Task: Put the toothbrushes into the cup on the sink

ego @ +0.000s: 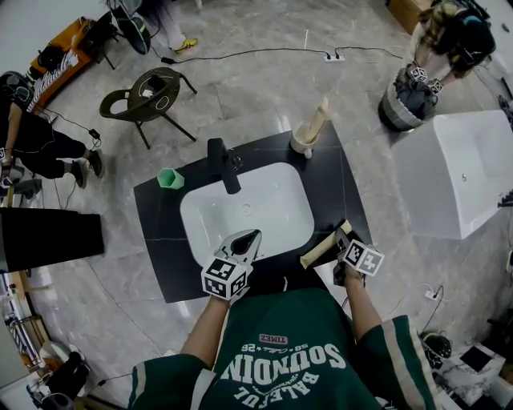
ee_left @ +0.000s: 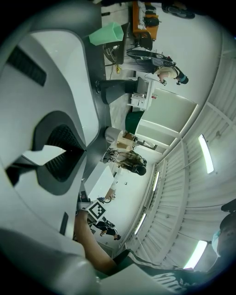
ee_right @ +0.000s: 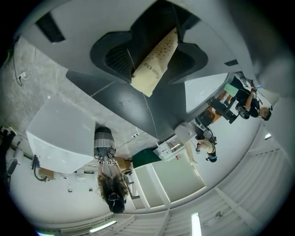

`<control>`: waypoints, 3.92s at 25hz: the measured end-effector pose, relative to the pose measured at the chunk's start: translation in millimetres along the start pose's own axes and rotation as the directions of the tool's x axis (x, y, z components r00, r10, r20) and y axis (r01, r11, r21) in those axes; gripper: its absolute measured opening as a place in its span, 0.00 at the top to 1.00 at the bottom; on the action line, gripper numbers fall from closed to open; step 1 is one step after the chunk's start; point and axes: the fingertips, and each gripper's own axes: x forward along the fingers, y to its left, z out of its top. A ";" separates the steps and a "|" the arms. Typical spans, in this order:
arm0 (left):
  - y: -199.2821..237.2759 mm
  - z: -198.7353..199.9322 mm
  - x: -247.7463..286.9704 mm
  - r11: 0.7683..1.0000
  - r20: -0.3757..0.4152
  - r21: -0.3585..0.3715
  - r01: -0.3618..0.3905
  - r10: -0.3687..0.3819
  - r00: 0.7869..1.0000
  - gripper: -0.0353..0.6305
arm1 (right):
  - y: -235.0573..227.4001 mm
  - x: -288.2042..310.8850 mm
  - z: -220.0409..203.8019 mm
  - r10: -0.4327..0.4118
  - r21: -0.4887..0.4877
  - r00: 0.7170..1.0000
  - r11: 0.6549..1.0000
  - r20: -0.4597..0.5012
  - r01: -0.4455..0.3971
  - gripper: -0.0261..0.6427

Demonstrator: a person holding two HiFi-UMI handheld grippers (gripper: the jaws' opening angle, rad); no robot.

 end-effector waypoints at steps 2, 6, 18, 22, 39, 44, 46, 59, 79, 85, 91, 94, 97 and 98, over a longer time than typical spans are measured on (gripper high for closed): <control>0.8 1.1 0.5 1.000 0.001 -0.001 -0.003 0.003 1.000 0.93 | -1.5 2.7 -4.1 -0.005 0.000 1.000 1.000 -0.025 0.005 0.60; 3.2 3.9 1.3 1.000 0.006 -0.008 -0.013 0.013 1.000 0.93 | -1.2 4.8 -7.4 -0.024 -0.037 0.999 0.999 -0.045 0.022 0.60; 9.8 6.7 -0.6 0.999 0.015 -0.027 -0.043 0.044 0.999 0.93 | 3.4 4.8 -5.2 -0.004 -0.065 0.997 0.998 -0.082 -0.002 0.74; 12.2 7.2 -0.1 0.998 0.018 -0.032 -0.050 0.050 0.999 0.93 | 12.0 8.3 -3.8 0.038 -0.052 0.995 0.998 -0.088 -0.042 0.78; 24.3 15.4 9.5 0.986 0.033 -0.089 -0.144 0.147 0.989 0.93 | 68.8 32.5 38.9 0.213 -0.186 0.969 0.955 -0.123 -0.233 0.83; 30.9 14.9 12.6 0.973 0.026 -0.117 -0.197 0.202 0.979 0.93 | 95.5 45.7 54.0 0.291 -0.222 0.944 0.921 -0.158 -0.321 0.85; 33.1 16.2 12.3 0.967 0.026 -0.125 -0.220 0.225 0.974 0.93 | 107.9 48.2 58.3 0.328 -0.244 0.929 0.899 -0.172 -0.363 0.85; 48.7 12.0 -3.7 0.949 0.041 -0.151 -0.275 0.284 0.958 0.93 | 188.5 43.4 63.9 0.505 -0.428 0.844 0.732 -0.182 -0.530 0.86; 110.0 -9.5 -88.2 0.967 0.099 -0.164 -0.195 0.213 0.972 0.93 | 311.8 4.0 -17.4 0.523 -0.652 0.828 0.560 -0.200 -0.511 0.87; 130.8 -14.1 -114.2 0.966 0.111 -0.167 -0.198 0.218 0.969 0.93 | 350.3 -0.1 -40.0 0.543 -0.688 0.811 0.504 -0.217 -0.522 0.87; 149.1 -23.6 -137.5 0.961 0.125 -0.180 -0.209 0.233 0.965 0.93 | 386.0 0.8 -60.3 0.562 -0.706 0.793 0.461 -0.237 -0.537 0.87; 157.1 -26.3 -149.8 0.958 0.132 -0.188 -0.218 0.245 0.960 0.93 | 405.8 0.1 -66.0 0.575 -0.713 0.780 0.438 -0.245 -0.547 0.87; 164.7 -30.8 -161.3 0.953 0.141 -0.196 -0.230 0.260 0.955 0.93 | 423.8 0.3 -71.0 0.592 -0.722 0.766 0.414 -0.251 -0.555 0.87; 168.3 -32.2 -165.2 0.952 0.143 -0.198 -0.234 0.265 0.954 0.93 | 430.3 1.0 -72.4 0.597 -0.726 0.762 0.404 -0.252 -0.556 0.87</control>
